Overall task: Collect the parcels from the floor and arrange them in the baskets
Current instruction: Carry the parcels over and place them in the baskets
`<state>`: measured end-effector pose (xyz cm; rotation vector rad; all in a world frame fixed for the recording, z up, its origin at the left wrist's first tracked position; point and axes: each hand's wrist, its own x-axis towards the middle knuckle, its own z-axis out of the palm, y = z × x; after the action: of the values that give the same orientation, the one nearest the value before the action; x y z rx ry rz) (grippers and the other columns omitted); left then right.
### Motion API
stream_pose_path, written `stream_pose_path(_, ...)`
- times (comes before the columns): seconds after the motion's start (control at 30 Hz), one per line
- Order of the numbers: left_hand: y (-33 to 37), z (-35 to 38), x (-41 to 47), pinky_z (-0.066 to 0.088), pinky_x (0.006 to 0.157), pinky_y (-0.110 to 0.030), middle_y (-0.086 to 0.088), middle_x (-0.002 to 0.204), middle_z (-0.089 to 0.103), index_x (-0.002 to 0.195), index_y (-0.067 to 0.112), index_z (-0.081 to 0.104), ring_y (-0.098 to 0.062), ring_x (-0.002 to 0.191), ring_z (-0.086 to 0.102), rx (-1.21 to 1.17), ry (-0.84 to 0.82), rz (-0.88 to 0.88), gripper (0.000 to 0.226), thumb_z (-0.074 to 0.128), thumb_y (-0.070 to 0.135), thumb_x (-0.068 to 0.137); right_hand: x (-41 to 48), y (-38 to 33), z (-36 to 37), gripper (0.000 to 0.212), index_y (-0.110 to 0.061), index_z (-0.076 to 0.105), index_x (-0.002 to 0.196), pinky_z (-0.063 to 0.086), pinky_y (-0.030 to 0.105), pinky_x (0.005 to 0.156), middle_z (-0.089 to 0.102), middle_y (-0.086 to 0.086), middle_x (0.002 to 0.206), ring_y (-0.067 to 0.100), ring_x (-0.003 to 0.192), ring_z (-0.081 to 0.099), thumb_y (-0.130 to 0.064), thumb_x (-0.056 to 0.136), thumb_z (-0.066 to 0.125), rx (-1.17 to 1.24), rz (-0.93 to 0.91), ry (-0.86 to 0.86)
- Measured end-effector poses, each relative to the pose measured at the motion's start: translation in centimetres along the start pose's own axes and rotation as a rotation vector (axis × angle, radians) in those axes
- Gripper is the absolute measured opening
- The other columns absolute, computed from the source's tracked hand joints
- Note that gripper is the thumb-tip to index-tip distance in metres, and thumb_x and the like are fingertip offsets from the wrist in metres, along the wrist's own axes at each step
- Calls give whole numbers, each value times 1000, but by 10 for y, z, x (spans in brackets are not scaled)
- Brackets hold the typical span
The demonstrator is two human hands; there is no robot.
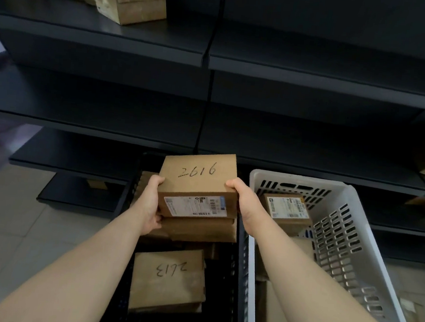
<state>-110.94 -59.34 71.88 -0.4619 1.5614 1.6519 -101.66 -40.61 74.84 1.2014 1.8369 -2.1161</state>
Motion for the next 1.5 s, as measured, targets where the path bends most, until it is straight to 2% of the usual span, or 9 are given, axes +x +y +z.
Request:
stream_pose_path(0.23, -2, -10, -14, 48, 92, -45, -17, 109, 68, 118, 18, 59, -33, 105, 61, 49, 23, 37, 45, 43, 50, 90, -13, -2, 6, 85, -16, 54, 127, 51, 41, 84, 70, 9, 107, 24, 96, 67, -63, 56, 59, -145, -21, 27)
stream_pose_path(0.43, 0, -19, -36, 45, 97, -47, -17, 113, 66, 122, 16, 55, -33, 106, 61, 110, 15, 82, 42, 45, 43, 91, -38, 0, -2, 49, -10, 53, 121, 44, 32, 74, 64, 12, 107, 21, 90, 60, -41, 82, 59, -222, -20, -18)
stream_pose_path(0.57, -8, -31, -56, 50, 95, -49, -17, 114, 65, 122, 15, 55, -35, 106, 62, 148, 30, 106, 45, 50, 41, 85, -59, 7, -6, 32, -11, 58, 109, 45, 35, 86, 61, 11, 102, 24, 91, 57, -31, 84, 55, -275, -21, -110)
stream_pose_path(0.83, -55, -43, -106, 49, 95, -51, -14, 102, 57, 105, 7, 55, -35, 98, 59, 286, 52, -24, 27, 47, 19, 82, -95, 39, -30, 8, -9, 56, 92, 44, 26, 72, 53, 8, 87, 18, 74, 51, -9, 85, 53, -325, 169, -310)
stream_pose_path(1.0, -101, -34, -111, 54, 85, -42, -13, 103, 61, 111, 10, 56, -30, 97, 60, 328, 106, -61, 27, 49, 20, 87, -93, 87, -33, 7, -8, 57, 95, 51, 37, 91, 60, 13, 98, 26, 92, 60, -9, 89, 54, -312, 259, -248)
stream_pose_path(1.3, -130, -15, -114, 46, 99, -43, -16, 122, 59, 128, 6, 54, -32, 109, 55, 495, 254, 29, 37, 47, 25, 97, -106, 129, -43, 39, -5, 50, 130, 50, 37, 97, 59, 12, 124, 26, 111, 58, -20, 94, 51, -324, 214, -32)
stream_pose_path(1.37, -120, -14, -116, 46, 89, -38, -21, 123, 58, 133, 2, 51, -32, 101, 55, 494, 272, 86, 43, 45, 25, 97, -114, 124, -46, 34, -9, 57, 123, 50, 41, 100, 62, 10, 115, 23, 106, 60, -23, 92, 52, -295, 177, 16)
stream_pose_path(1.43, -110, -10, -120, 43, 75, -33, -14, 99, 61, 131, 2, 53, -24, 83, 52, 490, 252, 152, 42, 45, 24, 96, -128, 117, -47, 26, -11, 61, 114, 46, 49, 104, 62, 13, 106, 24, 100, 60, -21, 91, 53, -254, 151, 52)
stream_pose_path(1.5, -103, -3, -125, 44, 77, -32, -5, 95, 58, 128, 5, 55, -22, 89, 54, 504, 217, 199, 39, 47, 26, 96, -143, 111, -45, 10, -15, 59, 97, 42, 53, 106, 61, 24, 122, 36, 116, 60, -21, 91, 54, -217, 130, 91)
